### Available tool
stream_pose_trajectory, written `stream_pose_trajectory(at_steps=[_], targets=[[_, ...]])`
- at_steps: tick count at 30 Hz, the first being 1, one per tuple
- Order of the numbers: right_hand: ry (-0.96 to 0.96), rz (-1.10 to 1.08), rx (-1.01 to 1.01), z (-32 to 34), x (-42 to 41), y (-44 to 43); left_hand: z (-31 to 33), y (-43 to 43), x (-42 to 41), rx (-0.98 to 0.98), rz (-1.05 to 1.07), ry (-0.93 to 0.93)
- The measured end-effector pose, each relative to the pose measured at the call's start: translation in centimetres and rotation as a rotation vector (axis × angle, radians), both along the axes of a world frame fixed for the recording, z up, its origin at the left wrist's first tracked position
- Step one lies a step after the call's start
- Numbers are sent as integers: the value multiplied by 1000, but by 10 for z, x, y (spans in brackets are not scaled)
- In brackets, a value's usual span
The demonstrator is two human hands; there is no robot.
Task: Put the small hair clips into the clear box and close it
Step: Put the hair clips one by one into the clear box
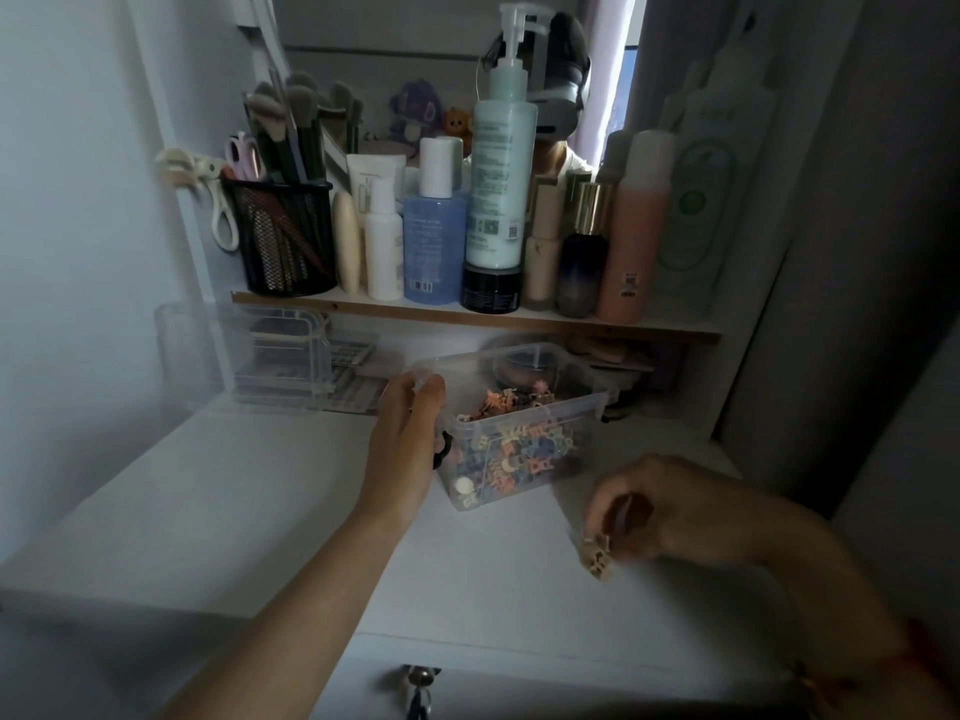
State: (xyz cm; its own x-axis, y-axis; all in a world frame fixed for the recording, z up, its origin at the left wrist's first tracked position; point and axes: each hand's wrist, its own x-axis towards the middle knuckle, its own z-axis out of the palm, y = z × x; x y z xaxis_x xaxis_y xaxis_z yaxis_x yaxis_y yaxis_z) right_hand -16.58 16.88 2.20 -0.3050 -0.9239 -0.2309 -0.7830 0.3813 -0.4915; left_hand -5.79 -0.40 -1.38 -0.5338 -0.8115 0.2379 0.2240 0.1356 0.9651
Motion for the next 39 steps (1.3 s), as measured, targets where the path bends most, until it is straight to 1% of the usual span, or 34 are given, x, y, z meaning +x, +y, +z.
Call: stream_pose_trajectory(at_steps=[2, 3, 6, 7, 9, 11, 13, 14, 16, 17, 19, 20, 22, 24, 25, 30, 32, 34, 39], targets=[[23, -35, -62, 3, 0, -1, -1, -1, 0, -2, -5, 4], [5, -63, -145, 8, 1, -2, -1, -1, 0, -3, -6, 4], [-121, -134, -616, 25, 2, -18, -1, -2, -1, -5, -1, 3], [-98, -181, -722, 30, 2, -27, -1, -2, -1, -9, 2, 4], [45, -274, -801, 31, 0, -44, -1, -2, 0, -8, 3, 9], [146, -320, -815, 25, 0, -48, -1, -2, 0, -3, -5, 15], [112, -303, -816, 21, -1, -39, -1, -3, 0, -5, -9, 18], [83, -268, -777, 21, -1, -31, -1, -3, -1, -6, -9, 19], [-19, -170, -581, 19, 1, -17, -1, -3, -1, -2, 1, 17], [-39, -112, -428, 18, 4, -13, -2, -3, -1, -1, 4, 15], [-7, -13, -132, 11, 10, -10, -2, -3, -1, 2, -2, 10], [4, 8, -42, 7, 12, -11, -2, -2, -1, 4, -7, 9], [-5, 12, 2, 2, 14, -13, -2, -3, -1, 3, -12, 2], [-25, -3, -24, 4, 14, -13, -2, -3, -1, -9, -12, -3], [-24, -15, -70, 6, 12, -13, -2, -3, -1, -12, -10, -1], [-88, -78, -474, 27, 10, -21, -2, -3, -1, 2, -6, 8], [-84, -96, -625, 37, 12, -29, -2, -2, -1, 14, -12, 11], [-86, -113, -735, 44, 12, -45, -3, -3, -2, 14, -8, 17], [-119, -135, -760, 41, 11, -91, -5, -5, -3, -8, -1, 30]])
